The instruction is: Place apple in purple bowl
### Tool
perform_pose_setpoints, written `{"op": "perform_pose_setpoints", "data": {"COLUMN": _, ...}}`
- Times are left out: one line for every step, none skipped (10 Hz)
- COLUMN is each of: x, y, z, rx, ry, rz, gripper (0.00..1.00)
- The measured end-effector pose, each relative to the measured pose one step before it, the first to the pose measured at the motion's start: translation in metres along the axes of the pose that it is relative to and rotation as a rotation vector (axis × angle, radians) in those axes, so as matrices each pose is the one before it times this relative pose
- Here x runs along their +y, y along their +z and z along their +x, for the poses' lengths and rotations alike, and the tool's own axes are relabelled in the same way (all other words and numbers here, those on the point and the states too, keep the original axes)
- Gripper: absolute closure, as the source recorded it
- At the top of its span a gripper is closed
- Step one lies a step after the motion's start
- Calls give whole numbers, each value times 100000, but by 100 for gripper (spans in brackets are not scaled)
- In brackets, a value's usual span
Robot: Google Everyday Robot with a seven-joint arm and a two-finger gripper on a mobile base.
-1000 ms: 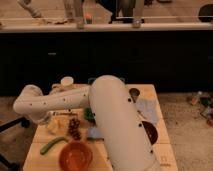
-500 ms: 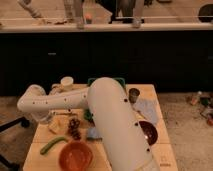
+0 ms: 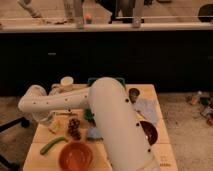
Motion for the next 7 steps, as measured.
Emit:
{"op": "perform_pose_setpoints", "data": {"x": 97, "y": -371, "z": -111, "rx": 943, "ry": -584, "rz": 96, "gripper": 97}}
{"op": "perform_pose_setpoints", "data": {"x": 148, "y": -880, "z": -216, "rx": 1721, "ry": -126, "rz": 404, "gripper": 100}}
{"op": "perform_pose_setpoints", "data": {"x": 153, "y": -781, "z": -178, "rx": 1175, "ry": 99, "rz": 315, "gripper": 100}}
{"op": "perform_pose_setpoints", "data": {"x": 351, "y": -915, "z": -40, "rx": 1934, "ry": 618, "rz": 431, "gripper": 100}}
{"op": "perform_pose_setpoints", "data": {"x": 540, "y": -819, "z": 164, "rx": 1730, "ry": 1205, "rz": 510, "gripper": 100}}
{"op": "perform_pose_setpoints", "data": {"x": 495, "y": -716, "z": 335, "rx": 1334, "ry": 1308, "rz": 834, "gripper": 100}}
{"op": "perform_pose_setpoints", "data": {"x": 386, "y": -604, "z": 353, "rx": 1195, "ry": 1093, "rz": 717, "gripper": 100}}
